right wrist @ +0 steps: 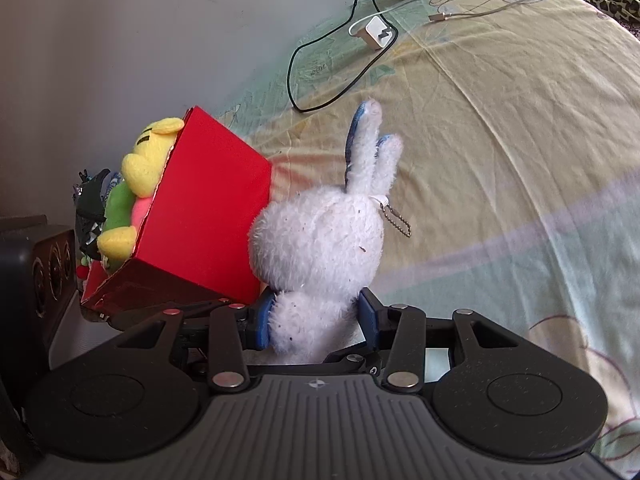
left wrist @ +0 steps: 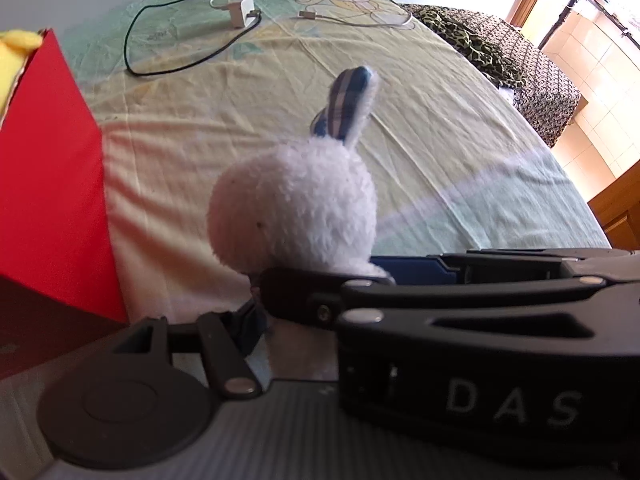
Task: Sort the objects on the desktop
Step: 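Carry the held white bunny with the right gripper over the red box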
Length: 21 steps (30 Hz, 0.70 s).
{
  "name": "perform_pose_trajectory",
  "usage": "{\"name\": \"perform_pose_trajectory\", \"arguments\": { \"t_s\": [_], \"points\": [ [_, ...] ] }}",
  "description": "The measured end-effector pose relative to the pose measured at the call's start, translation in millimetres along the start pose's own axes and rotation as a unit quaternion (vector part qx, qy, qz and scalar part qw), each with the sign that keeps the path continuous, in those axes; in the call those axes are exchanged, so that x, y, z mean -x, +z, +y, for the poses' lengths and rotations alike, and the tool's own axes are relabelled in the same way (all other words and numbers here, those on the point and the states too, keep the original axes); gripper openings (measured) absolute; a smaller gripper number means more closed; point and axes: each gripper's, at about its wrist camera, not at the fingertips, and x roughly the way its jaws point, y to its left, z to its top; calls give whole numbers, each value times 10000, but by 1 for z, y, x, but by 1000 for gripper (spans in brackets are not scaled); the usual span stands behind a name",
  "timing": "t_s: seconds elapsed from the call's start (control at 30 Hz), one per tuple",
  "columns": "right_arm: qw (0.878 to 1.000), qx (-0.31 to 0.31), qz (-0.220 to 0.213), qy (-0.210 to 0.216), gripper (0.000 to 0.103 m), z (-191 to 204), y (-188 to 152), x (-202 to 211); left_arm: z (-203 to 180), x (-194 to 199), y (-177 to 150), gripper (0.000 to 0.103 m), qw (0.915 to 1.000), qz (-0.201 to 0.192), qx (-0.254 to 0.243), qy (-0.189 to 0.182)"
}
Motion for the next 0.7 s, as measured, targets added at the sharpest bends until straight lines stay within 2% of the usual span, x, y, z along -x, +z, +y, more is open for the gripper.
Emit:
{"name": "perform_pose_trajectory", "arguments": {
  "t_s": [0.33, 0.7],
  "points": [
    [9993, -260, -164, -191, 46, 29, -44, -10, 28, 14, -39, 59, 9995, 120, -178, -211],
    [9973, -526, -412, -304, 46, 46, -82, -8, 39, 25, -69, 59, 9982, 145, -482, -338]
  ]
}}
